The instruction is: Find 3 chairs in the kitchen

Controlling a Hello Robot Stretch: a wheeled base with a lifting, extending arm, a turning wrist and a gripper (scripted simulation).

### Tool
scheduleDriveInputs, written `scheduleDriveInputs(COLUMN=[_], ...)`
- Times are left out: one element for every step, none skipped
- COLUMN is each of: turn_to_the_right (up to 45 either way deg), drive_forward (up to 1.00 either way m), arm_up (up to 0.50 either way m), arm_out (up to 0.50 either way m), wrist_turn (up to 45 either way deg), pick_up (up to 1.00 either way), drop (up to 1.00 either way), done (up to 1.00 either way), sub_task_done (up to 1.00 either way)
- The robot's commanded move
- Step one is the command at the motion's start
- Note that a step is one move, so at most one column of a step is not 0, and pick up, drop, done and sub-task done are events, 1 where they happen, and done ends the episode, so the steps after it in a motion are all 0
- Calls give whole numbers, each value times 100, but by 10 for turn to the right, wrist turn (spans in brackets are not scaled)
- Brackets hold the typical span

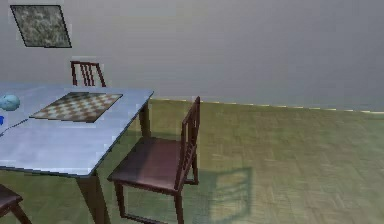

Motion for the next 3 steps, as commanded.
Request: scheduleDriveInputs(turn_to_the_right=[0, -120, 0], drive_forward=[10, 0, 0], arm_up=[0, 0, 0], arm_out=[0, 0, 0], wrist_turn=[0, 0, 0], pick_up=[0, 0, 0], drop=[0, 0, 0], done=[0, 0, 0], sub_task_done=[0, 0, 100])
